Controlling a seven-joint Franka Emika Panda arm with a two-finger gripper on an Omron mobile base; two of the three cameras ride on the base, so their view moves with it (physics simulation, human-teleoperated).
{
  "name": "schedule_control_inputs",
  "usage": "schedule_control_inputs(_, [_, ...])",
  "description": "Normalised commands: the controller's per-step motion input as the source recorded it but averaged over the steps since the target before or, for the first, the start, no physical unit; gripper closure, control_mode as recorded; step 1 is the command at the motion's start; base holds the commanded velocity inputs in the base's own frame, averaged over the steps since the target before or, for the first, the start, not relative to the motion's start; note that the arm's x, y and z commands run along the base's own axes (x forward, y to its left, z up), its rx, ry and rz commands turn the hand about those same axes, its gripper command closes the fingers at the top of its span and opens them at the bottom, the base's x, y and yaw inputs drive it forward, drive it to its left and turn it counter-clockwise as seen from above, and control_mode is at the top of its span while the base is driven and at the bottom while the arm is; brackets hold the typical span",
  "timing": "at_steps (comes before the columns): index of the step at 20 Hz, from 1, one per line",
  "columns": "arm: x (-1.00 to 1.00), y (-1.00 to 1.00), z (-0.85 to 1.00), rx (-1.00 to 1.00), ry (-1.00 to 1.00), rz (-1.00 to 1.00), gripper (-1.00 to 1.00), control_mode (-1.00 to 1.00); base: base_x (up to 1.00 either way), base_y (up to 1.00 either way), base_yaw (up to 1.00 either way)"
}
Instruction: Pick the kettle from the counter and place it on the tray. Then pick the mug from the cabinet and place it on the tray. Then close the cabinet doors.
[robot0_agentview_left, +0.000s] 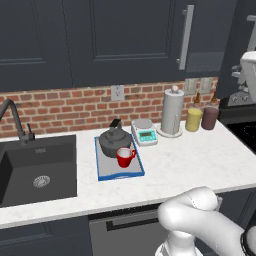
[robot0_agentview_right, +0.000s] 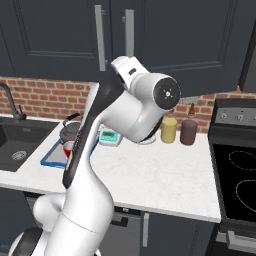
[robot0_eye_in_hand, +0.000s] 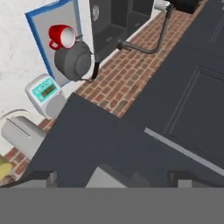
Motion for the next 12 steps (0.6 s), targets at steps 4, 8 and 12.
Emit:
schedule_control_inputs(4, [0.76,0.00,-0.07,0.00,0.01,0.00,-1.00,-1.00,0.00,0.00,0.00])
schedule_control_inputs(8, [0.70,0.00,-0.11,0.00,0.00,0.00,-1.00,-1.00,0.00,0.00,0.00])
schedule_control_inputs(12, [0.72,-0.03,-0.17,0.00,0.00,0.00,-1.00,-1.00,0.00,0.00,0.00])
